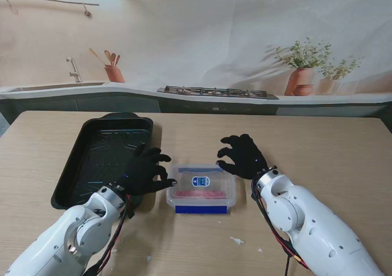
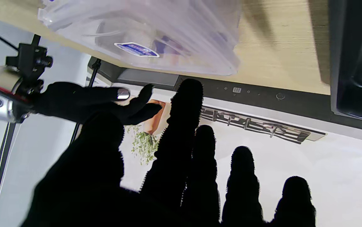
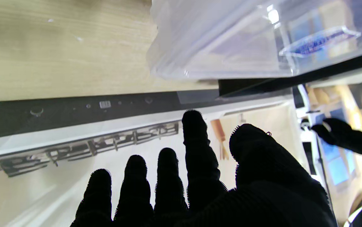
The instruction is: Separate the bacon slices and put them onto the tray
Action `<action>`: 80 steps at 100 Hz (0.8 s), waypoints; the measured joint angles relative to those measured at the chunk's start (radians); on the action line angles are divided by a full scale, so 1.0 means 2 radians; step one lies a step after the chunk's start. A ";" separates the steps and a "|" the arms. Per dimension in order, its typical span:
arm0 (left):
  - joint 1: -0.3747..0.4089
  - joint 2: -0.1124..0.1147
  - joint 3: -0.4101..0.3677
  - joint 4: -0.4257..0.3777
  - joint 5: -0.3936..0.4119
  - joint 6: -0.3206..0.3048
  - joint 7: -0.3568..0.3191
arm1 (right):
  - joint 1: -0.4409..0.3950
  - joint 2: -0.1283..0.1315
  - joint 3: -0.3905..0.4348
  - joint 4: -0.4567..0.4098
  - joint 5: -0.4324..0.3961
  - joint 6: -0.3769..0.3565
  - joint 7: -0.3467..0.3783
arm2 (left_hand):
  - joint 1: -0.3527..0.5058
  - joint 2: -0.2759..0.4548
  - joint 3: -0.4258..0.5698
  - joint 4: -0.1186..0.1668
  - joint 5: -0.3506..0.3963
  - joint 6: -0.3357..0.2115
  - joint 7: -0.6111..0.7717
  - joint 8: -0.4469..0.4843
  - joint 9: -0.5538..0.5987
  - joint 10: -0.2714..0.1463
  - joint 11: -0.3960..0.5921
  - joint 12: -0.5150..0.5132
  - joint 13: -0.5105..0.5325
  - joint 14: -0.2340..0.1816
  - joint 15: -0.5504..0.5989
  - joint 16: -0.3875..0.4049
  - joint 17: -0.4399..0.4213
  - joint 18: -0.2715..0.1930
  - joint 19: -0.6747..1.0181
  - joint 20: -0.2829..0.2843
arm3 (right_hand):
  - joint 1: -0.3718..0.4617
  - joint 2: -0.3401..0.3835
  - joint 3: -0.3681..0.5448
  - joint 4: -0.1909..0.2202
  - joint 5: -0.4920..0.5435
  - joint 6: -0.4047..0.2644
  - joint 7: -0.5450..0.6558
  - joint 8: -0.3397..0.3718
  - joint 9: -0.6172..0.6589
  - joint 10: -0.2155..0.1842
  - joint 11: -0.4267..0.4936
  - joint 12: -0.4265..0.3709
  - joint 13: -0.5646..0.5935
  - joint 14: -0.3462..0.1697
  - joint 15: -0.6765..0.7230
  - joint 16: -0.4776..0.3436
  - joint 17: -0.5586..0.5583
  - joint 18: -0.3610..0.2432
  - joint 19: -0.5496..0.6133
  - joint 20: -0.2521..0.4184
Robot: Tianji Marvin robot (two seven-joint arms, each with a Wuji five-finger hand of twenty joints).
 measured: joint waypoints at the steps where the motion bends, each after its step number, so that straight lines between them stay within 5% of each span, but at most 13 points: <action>1: 0.000 0.000 0.000 0.000 0.001 0.000 0.000 | -0.002 0.000 0.003 -0.003 0.000 0.000 0.000 | 0.000 0.000 0.000 0.000 0.000 0.000 -0.001 0.000 0.000 0.000 0.000 0.000 0.000 0.000 0.000 0.000 0.000 0.000 -0.001 0.000 | 0.000 0.000 -0.004 0.000 0.003 0.002 0.002 0.003 0.000 0.000 0.004 0.002 0.000 0.000 0.001 0.000 0.000 0.000 0.000 0.000; 22: -0.008 0.005 0.004 0.008 0.009 0.009 -0.011 | -0.055 0.000 0.063 -0.061 -0.004 0.005 0.006 | 0.000 0.012 -0.023 0.000 0.026 0.009 -0.006 -0.003 0.007 0.000 0.000 0.000 -0.011 0.000 -0.010 0.000 -0.001 -0.002 -0.016 0.004 | -0.001 0.000 -0.006 0.000 0.087 0.026 0.040 0.050 0.028 0.015 0.046 0.011 0.000 0.008 0.017 0.009 0.003 0.001 0.000 0.000; 34: -0.014 0.006 0.008 0.013 0.006 0.016 -0.022 | -0.071 0.003 0.077 -0.074 -0.016 0.018 0.024 | 0.001 0.017 -0.035 0.000 0.036 0.022 -0.018 -0.016 0.017 0.000 -0.001 0.000 -0.013 -0.005 -0.012 -0.001 -0.001 -0.002 -0.039 -0.019 | -0.001 0.000 -0.012 0.000 0.117 0.036 0.035 0.055 0.039 0.018 0.047 0.014 0.000 0.009 0.017 0.009 0.006 0.001 0.000 0.000; 52: -0.020 0.007 0.014 0.020 0.006 0.021 -0.030 | -0.089 0.011 0.086 -0.093 -0.020 0.046 0.079 | 0.001 0.022 -0.041 0.000 0.036 0.027 -0.047 -0.035 0.017 0.000 -0.005 0.000 -0.013 -0.006 -0.012 -0.006 -0.001 -0.002 -0.040 -0.032 | -0.001 0.000 -0.024 0.000 0.135 0.042 0.026 0.055 0.048 0.019 0.047 0.014 0.000 0.012 0.017 0.009 0.006 0.001 0.000 0.000; 80: -0.027 0.008 0.022 0.032 0.007 0.023 -0.030 | -0.092 0.013 0.081 -0.093 -0.011 0.051 0.086 | 0.001 0.026 -0.041 0.000 0.036 0.028 -0.060 -0.041 0.017 0.000 -0.005 0.000 -0.013 -0.006 -0.012 -0.006 0.000 -0.002 -0.045 -0.038 | -0.001 0.008 -0.049 0.000 0.140 0.054 -0.002 0.048 0.053 0.019 0.046 0.014 0.000 0.012 0.017 0.009 0.006 0.001 0.000 0.000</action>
